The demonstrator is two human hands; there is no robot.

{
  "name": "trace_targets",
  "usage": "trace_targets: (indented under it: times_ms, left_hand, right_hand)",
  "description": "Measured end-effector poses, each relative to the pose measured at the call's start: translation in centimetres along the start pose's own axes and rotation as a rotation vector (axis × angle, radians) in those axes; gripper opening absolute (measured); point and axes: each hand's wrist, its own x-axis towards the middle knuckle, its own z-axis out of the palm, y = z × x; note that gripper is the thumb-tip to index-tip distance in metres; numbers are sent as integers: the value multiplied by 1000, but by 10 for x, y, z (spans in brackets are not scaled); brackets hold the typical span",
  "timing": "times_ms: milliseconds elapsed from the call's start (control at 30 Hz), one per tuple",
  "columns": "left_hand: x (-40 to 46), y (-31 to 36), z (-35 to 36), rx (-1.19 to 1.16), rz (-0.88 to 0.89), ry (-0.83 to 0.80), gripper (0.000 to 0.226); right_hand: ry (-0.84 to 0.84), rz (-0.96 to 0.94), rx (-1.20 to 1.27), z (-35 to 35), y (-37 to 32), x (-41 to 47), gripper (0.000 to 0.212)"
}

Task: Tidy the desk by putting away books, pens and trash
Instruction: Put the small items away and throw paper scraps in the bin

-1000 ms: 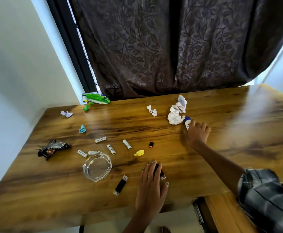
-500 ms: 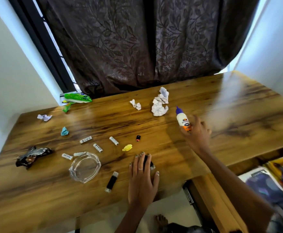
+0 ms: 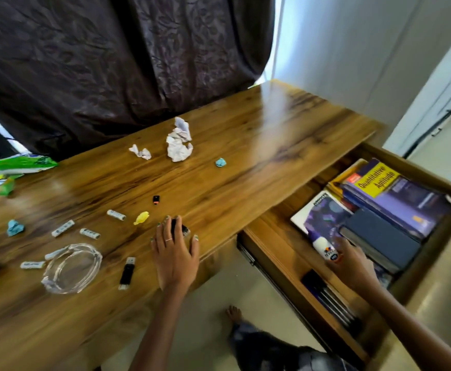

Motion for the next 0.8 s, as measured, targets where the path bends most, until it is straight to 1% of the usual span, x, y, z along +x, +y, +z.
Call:
trace_targets:
  times_ms: [67, 167, 300, 433, 500, 567, 633, 700, 733, 800]
  left_hand:
    - [-1, 1, 0, 1, -1, 6, 63]
    - [-1, 1, 1, 19, 3, 16, 63]
    - [-3, 4, 2, 24, 9, 14, 61]
    - [-3, 4, 2, 33, 16, 5, 60]
    - [-4, 4, 2, 43, 21, 3, 59]
    - [-4, 5, 2, 44, 19, -2, 59]
    - [-4, 5, 3, 46, 19, -4, 59]
    - [-4, 4, 3, 50, 21, -7, 59]
    - [-4, 4, 3, 52, 22, -7, 59]
    - [-3, 4, 4, 48, 23, -2, 59]
  right_hand:
    - [-55, 12, -39, 7, 16, -12, 63]
    - [-66, 0, -59, 16, 31, -24, 56]
    - [-127, 28, -162, 21, 42, -34, 47]
    - [-132, 9, -187, 21, 44, -37, 47]
    - [-107, 6, -211, 18, 43, -40, 49]
    - [-43, -16, -195, 12, 43, -48, 48]
    - [53, -95, -138, 4, 45, -60, 42]
    - [107, -180, -101, -2, 53, -76, 39]
    - [105, -197, -81, -5, 58, -85, 42]
    - [79, -188, -34, -5, 70, -106, 56]
